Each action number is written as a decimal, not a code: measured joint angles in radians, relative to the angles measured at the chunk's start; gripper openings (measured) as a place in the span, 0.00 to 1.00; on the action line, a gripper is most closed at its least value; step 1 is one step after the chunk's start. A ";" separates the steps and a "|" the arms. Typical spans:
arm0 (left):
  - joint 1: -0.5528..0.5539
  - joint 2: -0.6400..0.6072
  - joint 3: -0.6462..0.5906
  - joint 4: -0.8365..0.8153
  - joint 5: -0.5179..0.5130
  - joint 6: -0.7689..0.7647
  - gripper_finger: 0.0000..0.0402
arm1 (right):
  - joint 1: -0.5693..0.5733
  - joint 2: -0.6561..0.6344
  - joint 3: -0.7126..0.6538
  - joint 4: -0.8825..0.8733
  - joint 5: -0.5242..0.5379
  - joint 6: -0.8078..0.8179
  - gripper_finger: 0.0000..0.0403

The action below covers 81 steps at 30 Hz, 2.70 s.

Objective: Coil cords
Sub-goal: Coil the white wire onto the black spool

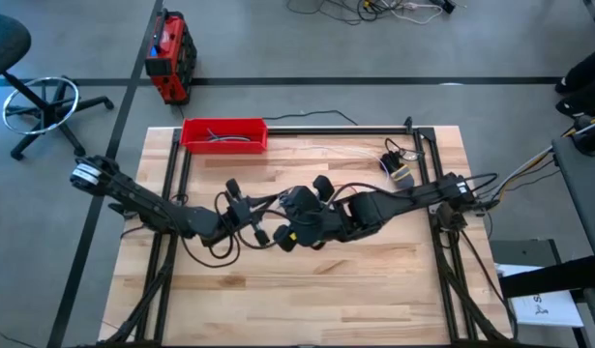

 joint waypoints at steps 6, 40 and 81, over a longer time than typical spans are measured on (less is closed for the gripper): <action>0.002 0.022 0.041 -0.008 -0.078 -0.125 0.00 | -0.004 0.032 0.000 0.030 0.011 0.002 0.02; 0.027 0.013 0.072 0.265 0.100 -0.290 0.00 | 0.050 0.044 0.007 0.021 0.025 -0.283 0.44; -0.072 -0.493 -0.234 0.261 0.289 -0.339 0.00 | 0.147 0.015 -0.509 0.766 0.290 -0.560 0.43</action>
